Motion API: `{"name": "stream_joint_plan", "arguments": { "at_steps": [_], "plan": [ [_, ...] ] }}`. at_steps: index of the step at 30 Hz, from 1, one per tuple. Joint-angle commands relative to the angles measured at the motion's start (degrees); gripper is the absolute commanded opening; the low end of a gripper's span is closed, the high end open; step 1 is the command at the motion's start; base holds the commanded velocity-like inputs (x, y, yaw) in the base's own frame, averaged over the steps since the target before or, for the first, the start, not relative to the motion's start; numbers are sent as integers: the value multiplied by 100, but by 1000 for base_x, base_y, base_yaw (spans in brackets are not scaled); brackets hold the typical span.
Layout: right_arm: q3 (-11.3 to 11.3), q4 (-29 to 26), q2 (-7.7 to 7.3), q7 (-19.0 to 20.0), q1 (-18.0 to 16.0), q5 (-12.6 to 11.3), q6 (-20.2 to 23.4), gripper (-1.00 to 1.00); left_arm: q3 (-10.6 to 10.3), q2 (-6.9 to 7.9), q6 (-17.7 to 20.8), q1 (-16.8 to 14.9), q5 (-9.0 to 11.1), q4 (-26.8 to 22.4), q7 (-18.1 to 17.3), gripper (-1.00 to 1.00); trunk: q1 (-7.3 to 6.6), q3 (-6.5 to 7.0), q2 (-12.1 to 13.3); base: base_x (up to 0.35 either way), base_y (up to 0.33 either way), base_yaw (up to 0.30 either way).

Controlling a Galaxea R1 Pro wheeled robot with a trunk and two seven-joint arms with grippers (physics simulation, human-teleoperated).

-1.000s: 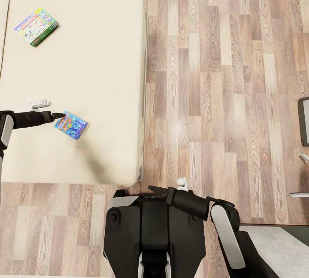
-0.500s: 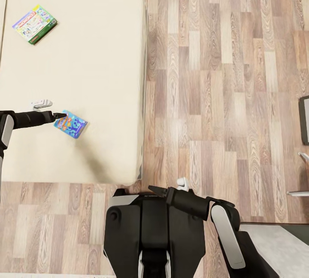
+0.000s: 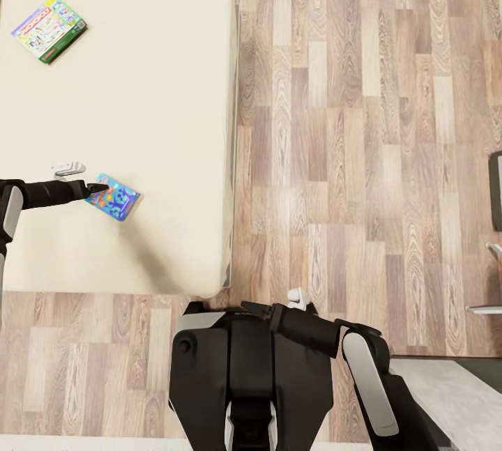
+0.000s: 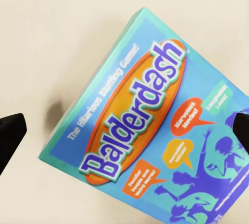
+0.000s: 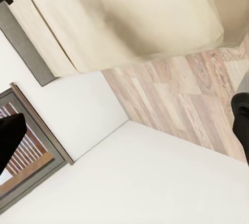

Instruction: Put all the toys in the child's room - the three board games (two on the bed and one on the table), the two jigsaw puzzles on the table, and the tennis ball on the table - inside the toy box on the table in the child's room.

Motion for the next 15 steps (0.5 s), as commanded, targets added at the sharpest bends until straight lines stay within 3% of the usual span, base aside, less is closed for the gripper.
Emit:
{"name": "stream_joint_plan", "arguments": {
  "at_steps": [1,15],
  "plan": [
    [-7,-2,3,49,-2,49,20,100,19,-2,34,-3,-33,-4,-41,100,3,-15,-9,0,0,0],
    [-7,-2,3,52,-2,49,20,100,27,2,34,-3,20,-4,-41,100,3,-138,-9,0,0,0]
  ]
}}
